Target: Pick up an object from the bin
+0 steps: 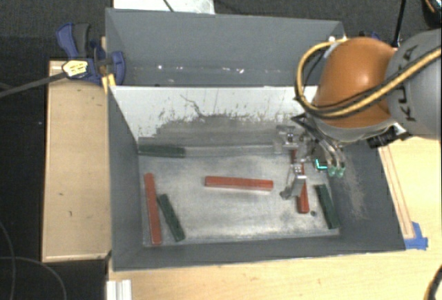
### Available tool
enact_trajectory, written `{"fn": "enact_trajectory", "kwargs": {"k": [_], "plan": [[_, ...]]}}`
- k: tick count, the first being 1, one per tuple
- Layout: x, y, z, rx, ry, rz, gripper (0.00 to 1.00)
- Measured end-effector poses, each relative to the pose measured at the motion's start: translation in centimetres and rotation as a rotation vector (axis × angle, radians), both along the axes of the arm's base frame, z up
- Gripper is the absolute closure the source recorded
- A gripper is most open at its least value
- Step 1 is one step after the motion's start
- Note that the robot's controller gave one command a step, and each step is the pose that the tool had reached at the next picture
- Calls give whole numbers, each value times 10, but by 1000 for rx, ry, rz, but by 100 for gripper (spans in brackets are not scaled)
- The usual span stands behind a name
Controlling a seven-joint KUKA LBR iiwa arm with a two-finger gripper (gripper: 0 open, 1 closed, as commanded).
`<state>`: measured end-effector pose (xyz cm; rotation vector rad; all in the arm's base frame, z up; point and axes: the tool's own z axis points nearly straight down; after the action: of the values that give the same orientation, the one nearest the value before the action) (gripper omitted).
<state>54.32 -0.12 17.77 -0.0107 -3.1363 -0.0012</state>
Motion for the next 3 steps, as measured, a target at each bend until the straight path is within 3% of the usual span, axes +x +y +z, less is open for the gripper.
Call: {"fn": "enact_trajectory", "kwargs": {"k": [1, 2, 3], "plan": [[36, 69, -112, 2, -1, -23, 0], [14, 51, -77, -1, -3, -169, 0], [3, 71, -78, -1, 1, -331, 0]]}}
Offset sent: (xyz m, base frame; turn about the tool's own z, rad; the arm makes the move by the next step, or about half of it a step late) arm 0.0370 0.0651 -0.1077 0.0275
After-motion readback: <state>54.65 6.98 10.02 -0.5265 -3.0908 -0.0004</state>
